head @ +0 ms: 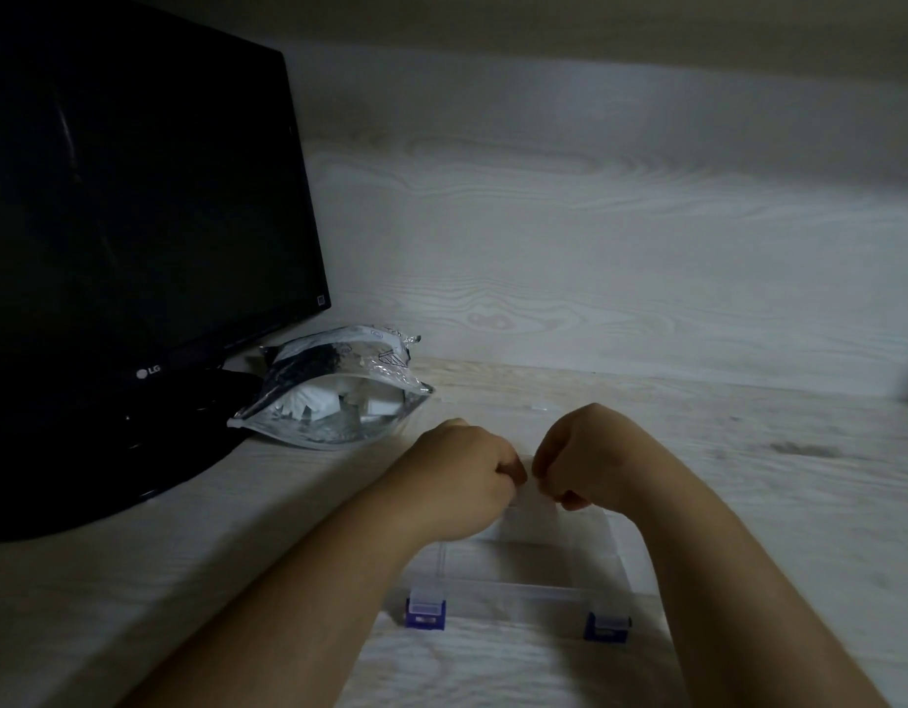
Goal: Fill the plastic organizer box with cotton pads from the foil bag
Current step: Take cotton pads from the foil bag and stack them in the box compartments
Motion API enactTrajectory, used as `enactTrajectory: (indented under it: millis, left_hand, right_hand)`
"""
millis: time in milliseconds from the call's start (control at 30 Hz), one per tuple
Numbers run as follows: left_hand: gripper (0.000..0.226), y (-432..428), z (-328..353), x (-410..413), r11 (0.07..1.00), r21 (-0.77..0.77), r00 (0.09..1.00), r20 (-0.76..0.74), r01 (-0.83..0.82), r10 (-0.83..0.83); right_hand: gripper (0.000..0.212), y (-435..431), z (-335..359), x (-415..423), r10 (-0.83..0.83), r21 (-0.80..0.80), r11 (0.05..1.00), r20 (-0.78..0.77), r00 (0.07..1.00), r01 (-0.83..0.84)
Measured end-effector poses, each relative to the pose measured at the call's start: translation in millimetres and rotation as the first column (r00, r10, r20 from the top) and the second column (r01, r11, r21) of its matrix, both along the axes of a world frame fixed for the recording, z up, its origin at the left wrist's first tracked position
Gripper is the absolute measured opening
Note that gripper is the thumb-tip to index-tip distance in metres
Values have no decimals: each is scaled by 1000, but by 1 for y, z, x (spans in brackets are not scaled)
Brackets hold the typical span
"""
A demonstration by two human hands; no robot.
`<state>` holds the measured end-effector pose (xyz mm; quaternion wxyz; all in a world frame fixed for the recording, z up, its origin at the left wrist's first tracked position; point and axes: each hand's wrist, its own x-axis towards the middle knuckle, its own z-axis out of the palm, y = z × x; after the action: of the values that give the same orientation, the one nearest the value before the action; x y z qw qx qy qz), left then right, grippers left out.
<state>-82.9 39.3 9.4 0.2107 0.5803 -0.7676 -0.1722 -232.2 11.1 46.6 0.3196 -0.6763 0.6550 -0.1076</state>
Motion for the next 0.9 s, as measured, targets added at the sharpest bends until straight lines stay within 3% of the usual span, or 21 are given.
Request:
enactTrajectory:
  millis: [100,267,367,533,667,733,800,900]
  left_hand:
    - [45,1,1,-1,999,-32,996,90,28,-25]
    - [39,4,6,-1,998,-3,998,25,66,-66]
    - [28,9,7,-3,995,-4,992,68,104,-103]
    - [40,8,7,-2,996,43,987,133,81,-86]
    - [31,5,5,-3,998,59,978,202,34,-45]
    - [31,4,4,1,997,56,989,134,57,-64]
    - [30,5,8,6,999,6,999,-29,42,-42]
    - [28,3,14,21,979,-130,974,-186,-155,130]
  right_hand:
    - [11,1,0,1,35,17,999,-62,997,-34]
    - [18,0,-1,1,63,20,998,-188,980,-60]
    - [20,1,-1,0,63,38,998,-192,979,-57]
    - [21,1,-3,2,63,26,998,-214,975,-59]
    - [22,2,-2,6,90,46,996,-267,959,-81]
    - [23,4,1,6,100,32,995,-280,955,-95]
    - [22,7,6,5,114,15,993,-285,952,-115]
    - [19,10,8,4,89,-120,985,-268,959,-125]
